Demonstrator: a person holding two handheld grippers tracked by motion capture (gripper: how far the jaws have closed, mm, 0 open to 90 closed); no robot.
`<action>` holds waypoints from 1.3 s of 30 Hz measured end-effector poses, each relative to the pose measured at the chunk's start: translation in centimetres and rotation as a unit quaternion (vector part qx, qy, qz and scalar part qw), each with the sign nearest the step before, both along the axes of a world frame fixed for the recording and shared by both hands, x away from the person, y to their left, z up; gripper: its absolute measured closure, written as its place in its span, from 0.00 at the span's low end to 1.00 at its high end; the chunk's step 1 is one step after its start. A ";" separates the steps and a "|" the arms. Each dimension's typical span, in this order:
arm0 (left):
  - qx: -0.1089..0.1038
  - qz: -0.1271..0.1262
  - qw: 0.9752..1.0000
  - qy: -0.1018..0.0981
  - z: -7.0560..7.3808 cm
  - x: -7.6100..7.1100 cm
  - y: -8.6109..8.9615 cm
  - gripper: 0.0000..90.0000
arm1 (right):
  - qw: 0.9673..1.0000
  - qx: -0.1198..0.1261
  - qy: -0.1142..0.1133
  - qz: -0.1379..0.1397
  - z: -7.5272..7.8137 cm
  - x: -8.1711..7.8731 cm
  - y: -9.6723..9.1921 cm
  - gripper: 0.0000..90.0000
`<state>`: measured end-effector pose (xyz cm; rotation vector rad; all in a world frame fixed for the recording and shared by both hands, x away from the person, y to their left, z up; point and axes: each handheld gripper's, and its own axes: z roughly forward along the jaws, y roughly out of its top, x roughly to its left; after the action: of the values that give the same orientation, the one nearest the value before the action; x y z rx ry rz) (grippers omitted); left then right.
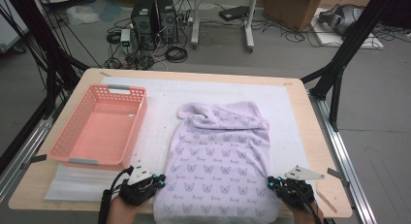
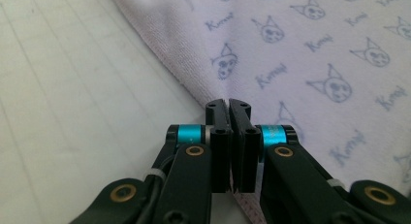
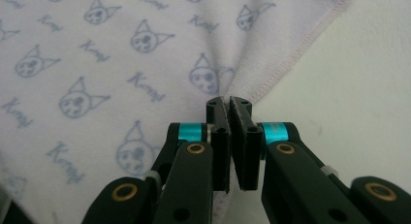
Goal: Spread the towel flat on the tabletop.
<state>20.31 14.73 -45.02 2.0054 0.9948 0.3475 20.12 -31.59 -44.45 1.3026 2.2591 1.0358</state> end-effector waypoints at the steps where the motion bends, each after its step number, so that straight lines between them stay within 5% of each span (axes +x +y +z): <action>1: -0.003 -0.004 1.000 0.004 0.0 -0.5 0.2 0.97 | 1.000 0.002 0.003 0.002 0.0 -0.2 -0.2 0.97; 7: -0.010 -0.028 1.000 -0.006 0.2 -3.0 0.6 0.95 | 0.999 0.003 0.027 0.027 0.3 -2.2 -0.9 0.96; 9: -0.029 -0.012 0.999 -0.017 0.2 -2.4 0.7 0.79 | 0.999 0.004 0.020 0.028 0.3 -2.4 -0.8 0.90; 11: -0.043 0.005 0.999 -0.021 0.3 -1.4 0.7 0.63 | 1.000 0.024 0.006 0.008 0.4 -2.1 -0.6 0.74; 14: -0.049 0.023 0.998 -0.021 0.3 0.1 0.7 0.58 | 0.999 0.026 -0.025 -0.017 0.5 -1.2 -0.1 0.69; 17: -0.051 0.033 0.998 -0.011 0.1 1.4 0.7 0.58 | 0.999 -0.005 -0.035 -0.040 0.1 -0.1 0.5 0.69; 20: -0.055 0.039 0.998 -0.002 -0.1 2.5 0.5 0.58 | 0.999 -0.011 -0.026 -0.041 -0.5 0.7 0.9 0.72; 22: -0.064 0.041 0.997 0.000 0.0 2.6 0.6 0.58 | 0.999 0.000 -0.023 -0.029 -0.5 0.8 1.0 0.95; 25: -0.067 0.040 0.997 -0.004 0.2 2.4 0.8 0.58 | 1.000 -0.021 -0.002 0.009 0.2 -0.1 0.9 0.97; 28: -0.072 0.039 0.997 -0.003 0.3 2.5 1.0 0.57 | 0.999 -0.027 0.016 0.021 0.5 -1.4 -0.4 0.97; 32: -0.072 0.043 0.996 0.005 0.1 3.0 0.8 0.57 | 1.000 0.009 0.014 0.013 0.5 -1.9 -1.7 0.86; 37: -0.052 0.021 0.998 0.023 -0.4 3.8 -1.1 0.58 | 1.000 0.025 -0.008 -0.006 0.6 -1.5 -1.1 0.72; 39: -0.028 0.018 0.999 0.007 -0.4 3.8 -1.9 0.63 | 1.000 0.023 -0.014 -0.012 0.5 -1.3 -0.9 0.72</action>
<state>24.12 12.82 -45.38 1.9431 1.0385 0.3224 18.78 -32.51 -43.91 1.3227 2.2065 1.0977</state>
